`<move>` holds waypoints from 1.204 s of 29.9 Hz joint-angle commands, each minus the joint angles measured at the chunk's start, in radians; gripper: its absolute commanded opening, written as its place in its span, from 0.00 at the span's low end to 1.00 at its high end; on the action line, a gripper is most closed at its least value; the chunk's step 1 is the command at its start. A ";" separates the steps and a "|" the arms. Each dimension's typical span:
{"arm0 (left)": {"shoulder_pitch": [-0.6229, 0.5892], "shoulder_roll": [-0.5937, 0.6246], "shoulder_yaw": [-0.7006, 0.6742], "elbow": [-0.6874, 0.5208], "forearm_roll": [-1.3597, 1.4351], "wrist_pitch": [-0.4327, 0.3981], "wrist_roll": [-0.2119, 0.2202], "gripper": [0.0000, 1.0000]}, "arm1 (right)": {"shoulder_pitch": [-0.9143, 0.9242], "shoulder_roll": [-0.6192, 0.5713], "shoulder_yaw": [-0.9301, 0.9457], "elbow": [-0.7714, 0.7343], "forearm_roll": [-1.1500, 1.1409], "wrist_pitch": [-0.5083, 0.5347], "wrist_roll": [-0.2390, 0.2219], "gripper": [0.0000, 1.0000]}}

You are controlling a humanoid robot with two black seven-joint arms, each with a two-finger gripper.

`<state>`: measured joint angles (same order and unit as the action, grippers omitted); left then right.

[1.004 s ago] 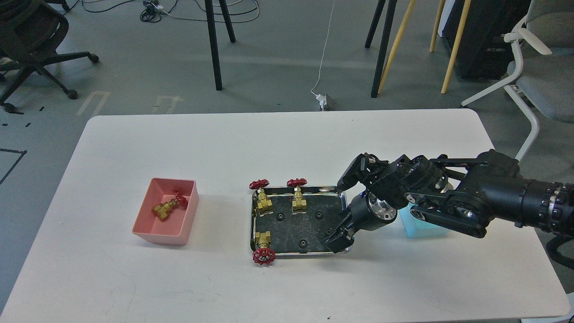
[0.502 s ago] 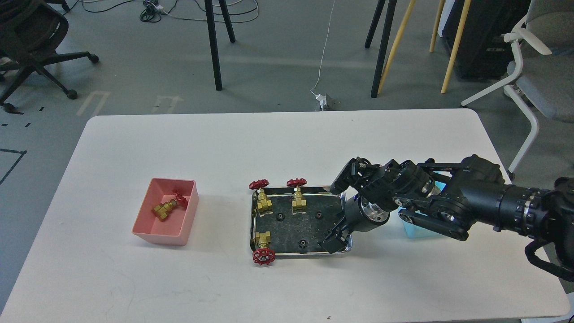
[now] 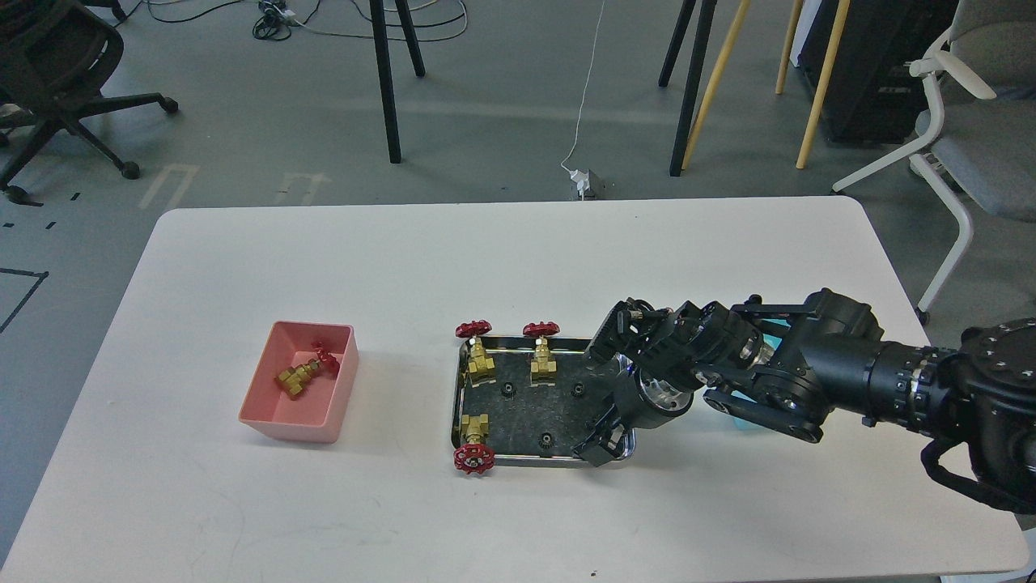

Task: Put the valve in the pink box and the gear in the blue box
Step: 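Lower the right hand and pinch the small black gear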

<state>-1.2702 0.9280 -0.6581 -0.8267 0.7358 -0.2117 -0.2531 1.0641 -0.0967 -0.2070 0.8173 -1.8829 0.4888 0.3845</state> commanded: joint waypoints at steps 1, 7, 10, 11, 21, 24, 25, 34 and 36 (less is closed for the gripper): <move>-0.001 0.000 0.000 0.006 -0.001 -0.002 0.000 0.98 | 0.007 0.014 0.001 -0.007 -0.005 0.000 0.001 0.76; -0.014 0.000 0.000 0.014 0.000 -0.005 0.000 0.98 | 0.028 0.037 0.003 -0.003 -0.002 0.000 0.004 0.75; -0.015 0.000 0.000 0.014 0.000 -0.005 0.000 0.98 | 0.042 0.038 0.003 0.002 -0.001 0.000 0.008 0.75; -0.018 0.000 0.000 0.014 0.000 -0.005 0.000 0.98 | 0.045 0.038 0.001 0.005 -0.001 0.000 0.013 0.75; -0.021 0.000 0.000 0.017 0.000 -0.002 0.002 0.98 | 0.069 0.037 -0.066 0.045 -0.001 0.000 0.020 0.71; -0.021 0.002 0.000 0.017 0.000 -0.002 0.002 0.98 | 0.065 0.037 -0.069 0.037 -0.004 0.000 0.019 0.69; -0.021 0.002 0.000 0.017 0.000 -0.002 0.002 0.98 | 0.065 0.037 -0.071 0.036 -0.002 0.000 0.019 0.69; -0.028 0.002 0.000 0.035 0.000 -0.005 0.000 0.98 | 0.068 0.037 -0.072 0.016 -0.005 0.000 0.008 0.63; -0.028 0.002 0.000 0.035 0.000 -0.006 0.000 0.98 | 0.071 0.037 -0.071 0.005 -0.005 0.000 0.008 0.62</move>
<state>-1.2974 0.9291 -0.6580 -0.7930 0.7364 -0.2159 -0.2528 1.1311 -0.0609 -0.2788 0.8353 -1.8882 0.4884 0.3944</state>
